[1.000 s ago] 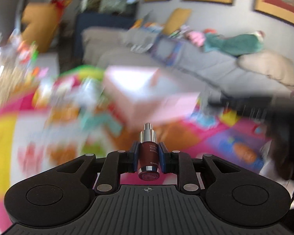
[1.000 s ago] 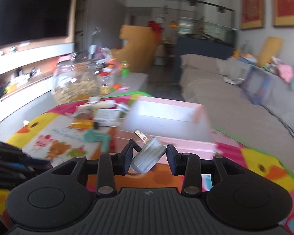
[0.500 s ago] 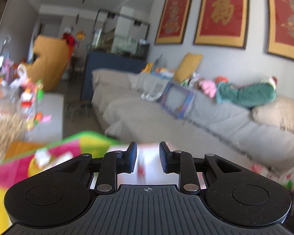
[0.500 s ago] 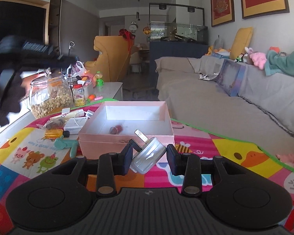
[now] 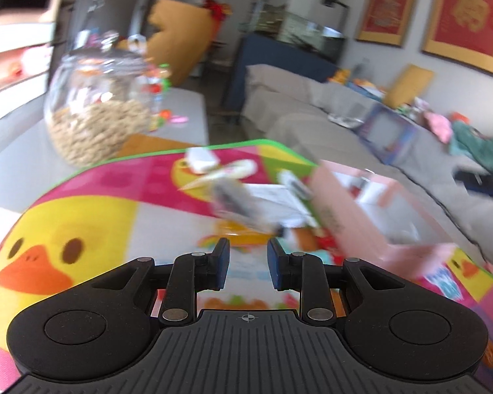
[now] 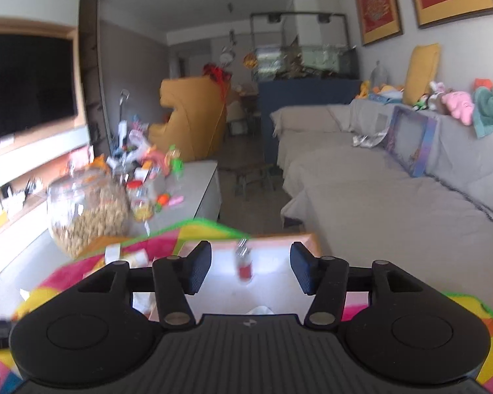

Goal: Organize rigid objects

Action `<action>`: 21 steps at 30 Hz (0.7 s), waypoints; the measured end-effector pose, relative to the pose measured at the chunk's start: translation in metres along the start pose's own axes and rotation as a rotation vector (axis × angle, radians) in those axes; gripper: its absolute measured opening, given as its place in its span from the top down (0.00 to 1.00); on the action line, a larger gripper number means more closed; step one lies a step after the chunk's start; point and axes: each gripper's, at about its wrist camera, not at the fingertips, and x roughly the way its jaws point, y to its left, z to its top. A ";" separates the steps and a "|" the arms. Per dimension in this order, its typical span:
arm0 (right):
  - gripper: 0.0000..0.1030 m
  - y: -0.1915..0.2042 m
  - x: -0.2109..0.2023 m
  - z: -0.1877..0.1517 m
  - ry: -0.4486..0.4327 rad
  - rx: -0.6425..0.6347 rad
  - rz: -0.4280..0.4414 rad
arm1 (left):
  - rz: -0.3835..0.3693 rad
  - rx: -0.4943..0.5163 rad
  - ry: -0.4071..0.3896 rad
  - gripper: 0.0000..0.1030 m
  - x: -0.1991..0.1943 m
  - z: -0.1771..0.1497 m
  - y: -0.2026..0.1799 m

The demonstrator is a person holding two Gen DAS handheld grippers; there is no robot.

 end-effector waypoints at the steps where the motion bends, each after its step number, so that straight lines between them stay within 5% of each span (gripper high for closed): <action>1: 0.41 0.005 0.005 -0.003 0.019 -0.012 0.005 | 0.010 -0.024 -0.005 0.73 0.003 0.001 0.006; 5: 0.40 0.040 0.033 0.007 0.112 -0.051 0.071 | 0.008 -0.097 -0.022 0.73 0.009 0.000 0.024; 7: 0.32 0.061 0.053 0.020 0.173 -0.046 0.161 | 0.021 -0.086 -0.005 0.73 0.008 -0.002 0.031; 12: 0.31 0.142 0.133 0.049 0.331 -0.112 0.300 | 0.044 -0.039 0.005 0.73 -0.002 -0.001 0.041; 17: 0.31 0.225 0.230 0.047 0.448 -0.188 0.270 | 0.033 -0.089 0.006 0.73 -0.009 0.001 0.064; 21: 0.32 0.247 0.295 0.032 0.542 -0.165 0.205 | 0.007 -0.143 0.006 0.73 -0.010 -0.006 0.077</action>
